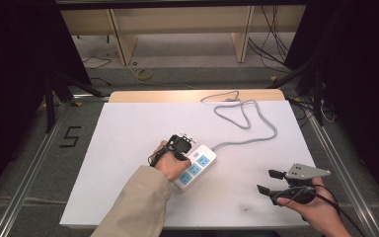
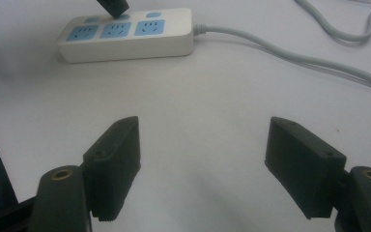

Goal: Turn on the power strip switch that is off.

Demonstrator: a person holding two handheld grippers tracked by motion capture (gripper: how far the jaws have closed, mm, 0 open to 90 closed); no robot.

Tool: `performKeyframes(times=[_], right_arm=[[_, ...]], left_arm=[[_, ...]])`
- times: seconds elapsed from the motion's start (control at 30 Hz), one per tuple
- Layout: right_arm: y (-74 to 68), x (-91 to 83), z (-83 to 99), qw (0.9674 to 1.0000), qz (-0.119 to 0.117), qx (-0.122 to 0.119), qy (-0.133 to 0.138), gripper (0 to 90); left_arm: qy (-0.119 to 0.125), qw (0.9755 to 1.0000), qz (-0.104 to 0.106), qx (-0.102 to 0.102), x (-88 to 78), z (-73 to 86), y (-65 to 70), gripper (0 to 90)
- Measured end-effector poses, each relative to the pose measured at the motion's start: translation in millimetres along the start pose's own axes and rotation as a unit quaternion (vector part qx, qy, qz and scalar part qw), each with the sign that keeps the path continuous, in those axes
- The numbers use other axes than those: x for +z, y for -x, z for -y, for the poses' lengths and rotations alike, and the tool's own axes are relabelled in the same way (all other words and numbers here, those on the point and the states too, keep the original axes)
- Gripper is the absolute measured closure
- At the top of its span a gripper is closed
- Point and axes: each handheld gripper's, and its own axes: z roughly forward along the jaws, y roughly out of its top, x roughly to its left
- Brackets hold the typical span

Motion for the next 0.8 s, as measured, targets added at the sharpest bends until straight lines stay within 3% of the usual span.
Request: performKeyframes(times=[0.3, 0.37, 0.57, 0.8], right_arm=[[0.9, -0.1, 0.0, 1.0000, 0.000, -0.002, 0.002, 28.9], [0.7, -0.4, -0.3, 1.0000, 0.000, -0.002, 0.001, 28.9], [0.9, -0.3, -0.3, 1.0000, 0.000, -0.002, 0.001, 28.9], [0.9, 0.1, -0.2, 1.0000, 0.000, -0.001, 0.000, 28.9]], left_arm=[[0.034, 0.9994, -0.007, 0.001, -8.9, 0.5, -1.2, 89.5], [0.046, 0.9989, -0.010, -0.001, -11.0, 0.8, -1.6, 83.6], [0.069, 0.9975, -0.018, -0.007, -19.1, 3.2, -5.3, 83.5], [0.101, 0.9944, -0.029, 0.001, -28.3, 8.6, -10.8, 70.7]])
